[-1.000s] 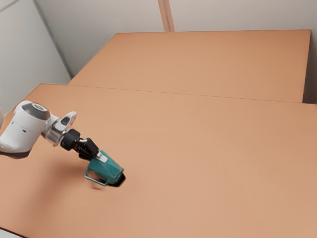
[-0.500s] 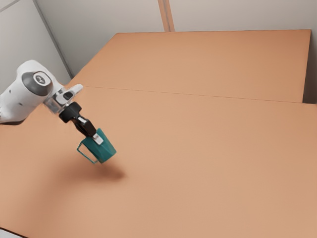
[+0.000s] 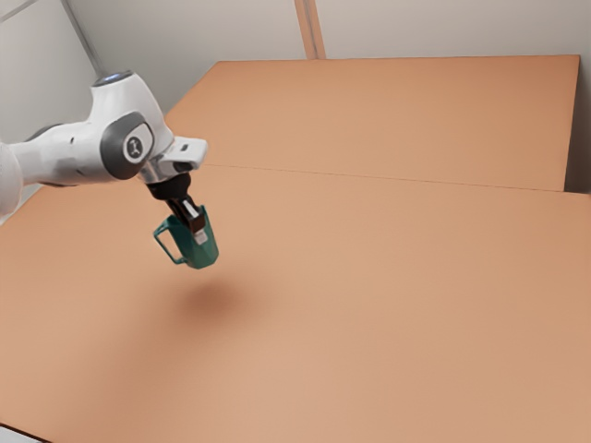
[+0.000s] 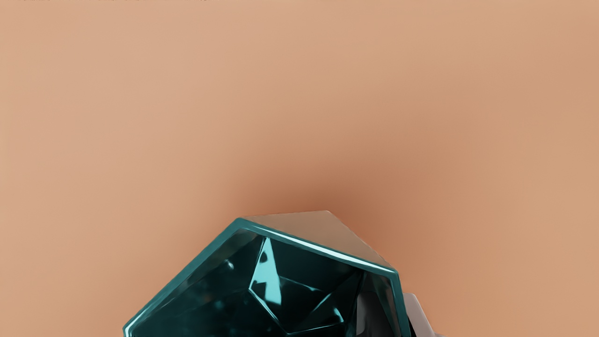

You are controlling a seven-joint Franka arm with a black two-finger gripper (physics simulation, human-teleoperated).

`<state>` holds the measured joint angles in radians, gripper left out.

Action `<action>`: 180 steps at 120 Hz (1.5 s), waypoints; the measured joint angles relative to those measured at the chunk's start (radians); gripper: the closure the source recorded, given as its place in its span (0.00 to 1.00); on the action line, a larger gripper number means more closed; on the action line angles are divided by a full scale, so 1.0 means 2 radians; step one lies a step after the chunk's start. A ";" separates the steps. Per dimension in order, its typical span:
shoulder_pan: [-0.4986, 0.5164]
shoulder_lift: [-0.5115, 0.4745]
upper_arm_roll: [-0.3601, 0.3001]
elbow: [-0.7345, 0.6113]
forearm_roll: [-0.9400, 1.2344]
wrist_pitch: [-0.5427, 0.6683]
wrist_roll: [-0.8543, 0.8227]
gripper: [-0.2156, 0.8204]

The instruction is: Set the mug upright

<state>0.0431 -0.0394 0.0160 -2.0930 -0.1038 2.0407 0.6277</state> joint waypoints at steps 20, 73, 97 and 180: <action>0.002 0.009 -0.002 -0.033 0.012 0.070 -0.032 0.96; -0.009 0.072 -0.003 -0.038 0.017 0.143 -0.087 0.96; -0.009 0.076 -0.003 -0.038 0.012 0.150 -0.097 0.68; -0.002 0.049 0.003 0.175 0.008 -0.071 -0.116 0.23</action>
<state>0.0395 0.0586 0.0214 -1.7435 -0.0885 1.8990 0.3959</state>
